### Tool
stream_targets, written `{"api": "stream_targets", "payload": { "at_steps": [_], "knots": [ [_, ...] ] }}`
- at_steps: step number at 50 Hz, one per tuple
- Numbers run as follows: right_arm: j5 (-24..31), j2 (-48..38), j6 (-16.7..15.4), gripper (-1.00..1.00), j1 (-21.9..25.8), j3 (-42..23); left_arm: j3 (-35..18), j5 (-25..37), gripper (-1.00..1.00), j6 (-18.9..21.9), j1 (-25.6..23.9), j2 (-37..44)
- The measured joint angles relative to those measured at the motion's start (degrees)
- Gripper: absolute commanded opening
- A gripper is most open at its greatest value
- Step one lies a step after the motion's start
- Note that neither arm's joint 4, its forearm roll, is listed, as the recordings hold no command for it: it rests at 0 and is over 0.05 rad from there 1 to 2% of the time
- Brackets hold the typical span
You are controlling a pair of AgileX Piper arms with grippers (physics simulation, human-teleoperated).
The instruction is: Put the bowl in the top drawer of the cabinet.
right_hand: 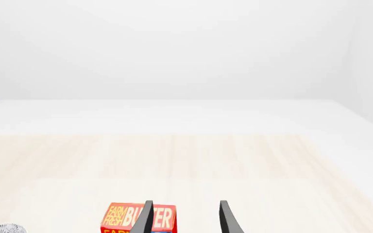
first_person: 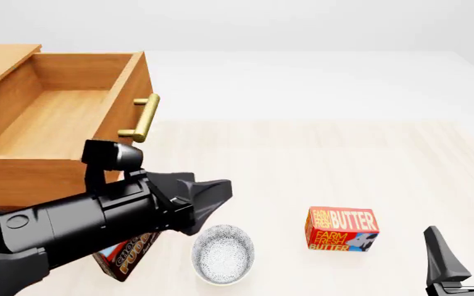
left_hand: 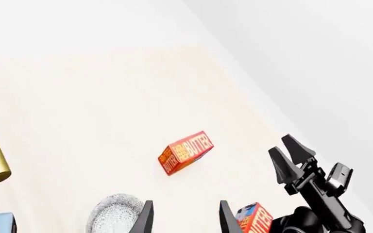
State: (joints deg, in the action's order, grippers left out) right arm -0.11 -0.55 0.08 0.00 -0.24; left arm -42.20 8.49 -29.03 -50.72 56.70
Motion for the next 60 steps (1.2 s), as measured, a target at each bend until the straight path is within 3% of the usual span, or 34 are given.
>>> {"api": "stream_targets", "payload": {
  "at_steps": [39,60],
  "knots": [
    [0.0,0.0,0.0,1.00,0.0,0.0,6.3,-5.6,1.00,-4.2,6.7,4.6],
    [0.0,0.0,0.0,1.00,0.0,0.0,8.1,-8.1,1.00,-5.0,7.6,7.8]
  ]
}}
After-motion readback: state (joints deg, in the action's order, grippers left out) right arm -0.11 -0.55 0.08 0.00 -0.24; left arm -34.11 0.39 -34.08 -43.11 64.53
